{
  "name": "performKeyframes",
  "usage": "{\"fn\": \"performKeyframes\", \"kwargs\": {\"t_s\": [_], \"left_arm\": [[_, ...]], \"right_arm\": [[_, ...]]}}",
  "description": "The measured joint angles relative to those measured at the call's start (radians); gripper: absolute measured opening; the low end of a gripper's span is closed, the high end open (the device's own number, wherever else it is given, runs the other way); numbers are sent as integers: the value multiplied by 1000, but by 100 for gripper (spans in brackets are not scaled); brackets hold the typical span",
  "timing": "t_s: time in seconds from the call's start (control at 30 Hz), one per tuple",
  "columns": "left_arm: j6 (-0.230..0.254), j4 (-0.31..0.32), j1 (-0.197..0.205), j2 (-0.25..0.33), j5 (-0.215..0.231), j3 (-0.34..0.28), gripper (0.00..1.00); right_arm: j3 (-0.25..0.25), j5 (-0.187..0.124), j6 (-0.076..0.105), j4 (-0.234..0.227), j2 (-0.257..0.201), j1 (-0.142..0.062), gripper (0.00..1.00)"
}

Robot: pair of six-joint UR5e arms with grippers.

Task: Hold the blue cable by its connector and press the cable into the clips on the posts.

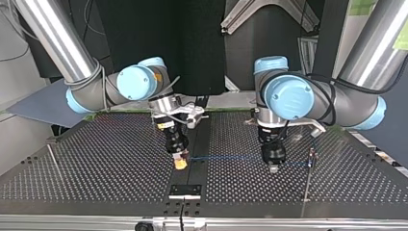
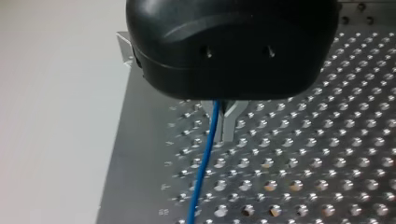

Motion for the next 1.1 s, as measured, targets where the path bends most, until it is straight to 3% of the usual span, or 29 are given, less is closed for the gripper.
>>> {"fn": "performKeyframes", "kwargs": {"t_s": [0.3, 0.67, 1.1], "left_arm": [[13, 80, -24, -18, 2, -79, 0], [36, 94, -99, -104, -34, -105, 0], [27, 213, -150, -179, -47, -217, 0]], "right_arm": [[87, 13, 3, -2, -1, -18, 0], [190, 23, 2, -3, -2, -34, 0], [320, 100, -43, -13, -2, -60, 0]]}}
